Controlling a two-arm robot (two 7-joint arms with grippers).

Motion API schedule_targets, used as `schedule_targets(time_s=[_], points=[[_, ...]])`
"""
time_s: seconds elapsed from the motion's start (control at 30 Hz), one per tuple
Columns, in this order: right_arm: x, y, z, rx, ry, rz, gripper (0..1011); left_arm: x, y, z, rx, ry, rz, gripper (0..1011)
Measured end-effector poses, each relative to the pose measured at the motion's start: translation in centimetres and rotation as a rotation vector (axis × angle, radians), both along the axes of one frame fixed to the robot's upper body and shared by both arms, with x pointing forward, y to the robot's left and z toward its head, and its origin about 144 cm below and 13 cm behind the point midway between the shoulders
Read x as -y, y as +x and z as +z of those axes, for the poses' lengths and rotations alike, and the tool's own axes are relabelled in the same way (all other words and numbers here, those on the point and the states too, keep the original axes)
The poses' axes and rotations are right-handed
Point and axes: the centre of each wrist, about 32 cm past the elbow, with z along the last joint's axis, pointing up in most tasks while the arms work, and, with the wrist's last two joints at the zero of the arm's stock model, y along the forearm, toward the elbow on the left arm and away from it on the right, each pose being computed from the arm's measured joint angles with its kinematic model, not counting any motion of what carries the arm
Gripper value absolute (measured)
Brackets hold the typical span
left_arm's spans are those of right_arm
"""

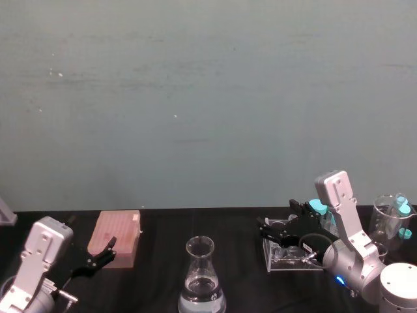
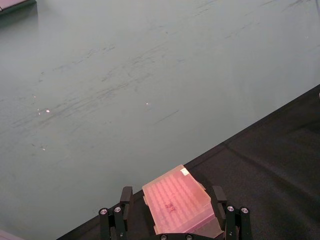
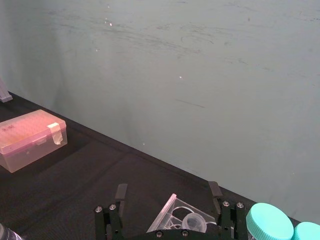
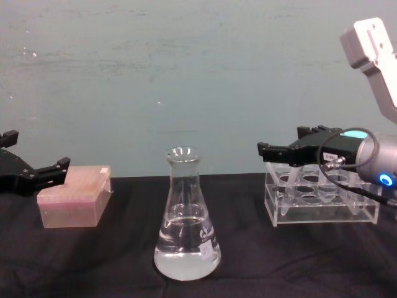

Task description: Pour the liquid from the test tube into the beaker using one hand.

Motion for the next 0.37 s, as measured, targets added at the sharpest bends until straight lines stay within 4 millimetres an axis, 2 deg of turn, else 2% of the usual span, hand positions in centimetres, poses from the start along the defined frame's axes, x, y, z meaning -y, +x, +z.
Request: schedule_targets(time_s=[0.37], points=[[0.0, 0.0, 0.0, 0.0, 0.0, 0.0, 1000, 0.0, 0.0, 0.0, 0.0, 0.0, 0.0, 1000]])
